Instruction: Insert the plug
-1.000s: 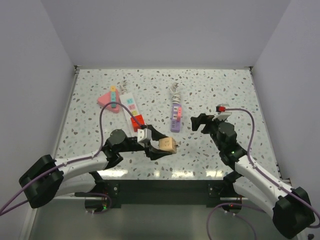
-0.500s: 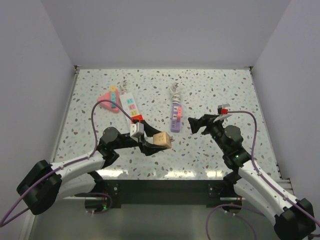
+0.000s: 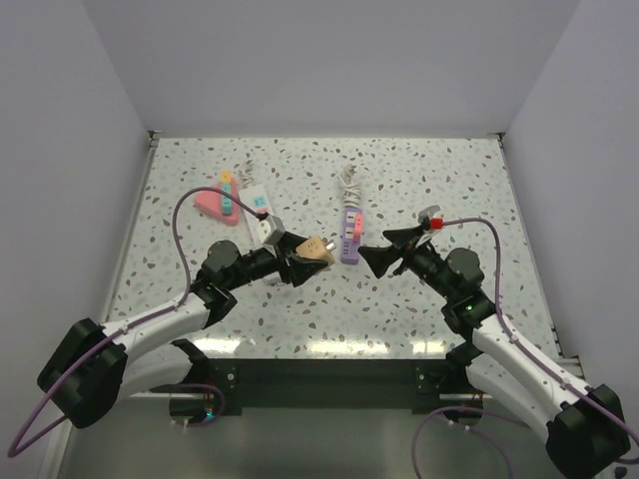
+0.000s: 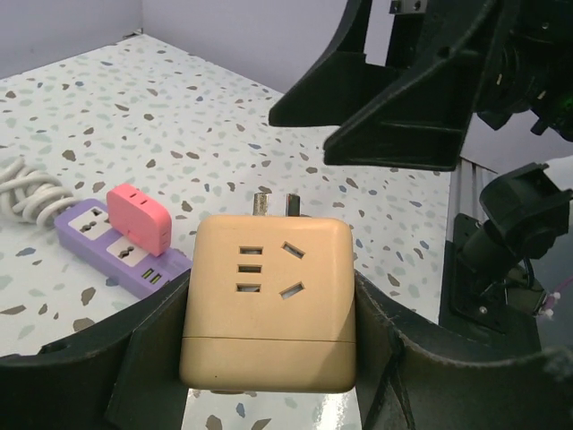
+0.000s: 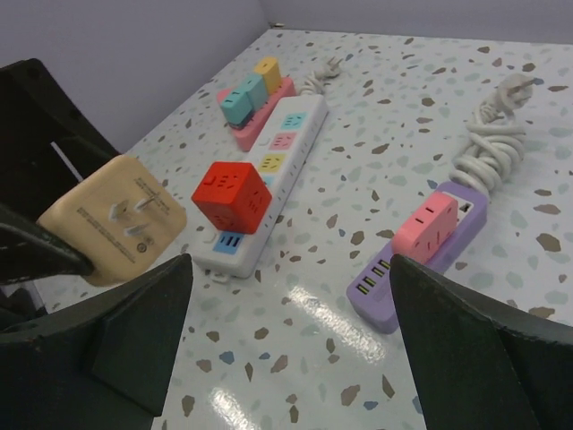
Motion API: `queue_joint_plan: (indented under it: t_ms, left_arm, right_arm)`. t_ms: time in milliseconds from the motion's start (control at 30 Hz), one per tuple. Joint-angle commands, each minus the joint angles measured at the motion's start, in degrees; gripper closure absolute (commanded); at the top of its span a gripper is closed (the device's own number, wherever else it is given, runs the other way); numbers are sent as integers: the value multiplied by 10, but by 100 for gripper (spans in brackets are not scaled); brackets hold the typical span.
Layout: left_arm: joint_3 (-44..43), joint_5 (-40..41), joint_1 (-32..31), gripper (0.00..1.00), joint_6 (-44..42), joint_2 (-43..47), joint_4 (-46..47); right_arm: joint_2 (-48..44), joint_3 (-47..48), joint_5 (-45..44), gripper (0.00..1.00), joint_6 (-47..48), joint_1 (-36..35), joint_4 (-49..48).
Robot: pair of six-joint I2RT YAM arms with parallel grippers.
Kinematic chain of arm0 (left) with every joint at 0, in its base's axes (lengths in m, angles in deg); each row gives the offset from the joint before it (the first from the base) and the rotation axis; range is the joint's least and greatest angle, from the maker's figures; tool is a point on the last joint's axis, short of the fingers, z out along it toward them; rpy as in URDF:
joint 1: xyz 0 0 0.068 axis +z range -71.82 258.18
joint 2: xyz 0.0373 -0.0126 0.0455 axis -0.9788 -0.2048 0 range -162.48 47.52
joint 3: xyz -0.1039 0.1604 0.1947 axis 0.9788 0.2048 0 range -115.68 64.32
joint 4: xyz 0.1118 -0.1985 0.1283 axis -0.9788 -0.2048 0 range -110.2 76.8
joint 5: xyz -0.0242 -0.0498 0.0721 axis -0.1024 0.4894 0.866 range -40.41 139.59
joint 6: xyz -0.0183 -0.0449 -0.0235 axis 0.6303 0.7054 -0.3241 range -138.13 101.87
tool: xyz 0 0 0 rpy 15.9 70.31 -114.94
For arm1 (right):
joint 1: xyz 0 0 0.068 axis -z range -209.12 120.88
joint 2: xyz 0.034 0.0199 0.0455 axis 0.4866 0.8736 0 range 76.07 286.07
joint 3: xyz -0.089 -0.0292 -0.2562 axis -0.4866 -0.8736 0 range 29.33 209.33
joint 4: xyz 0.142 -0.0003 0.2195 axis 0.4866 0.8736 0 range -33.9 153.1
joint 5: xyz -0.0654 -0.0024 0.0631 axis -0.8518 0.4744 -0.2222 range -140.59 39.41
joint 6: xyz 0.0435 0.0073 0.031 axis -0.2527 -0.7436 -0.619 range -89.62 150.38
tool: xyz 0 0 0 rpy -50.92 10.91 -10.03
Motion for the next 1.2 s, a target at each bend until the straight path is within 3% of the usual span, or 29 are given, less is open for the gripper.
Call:
queue_joint_plan:
  t_ms: [0, 200, 400, 533, 1167]
  left_arm:
    - [-29, 31, 18, 100, 41, -2, 2]
    - [-55, 70, 32, 100, 146, -19, -35]
    - [-81, 77, 32, 100, 219, -53, -55]
    - [-83, 98, 31, 100, 239, -60, -60]
    - [-41, 88, 28, 100, 301, -68, -5]
  right_arm:
    - [12, 6, 88, 7, -9, 2, -64]
    - [0, -16, 125, 8, 29, -21, -110]
    - [26, 11, 73, 9, 98, -105, -73]
    - [66, 30, 19, 10, 131, -163, -74]
    - [180, 74, -56, 12, 181, -213, -121]
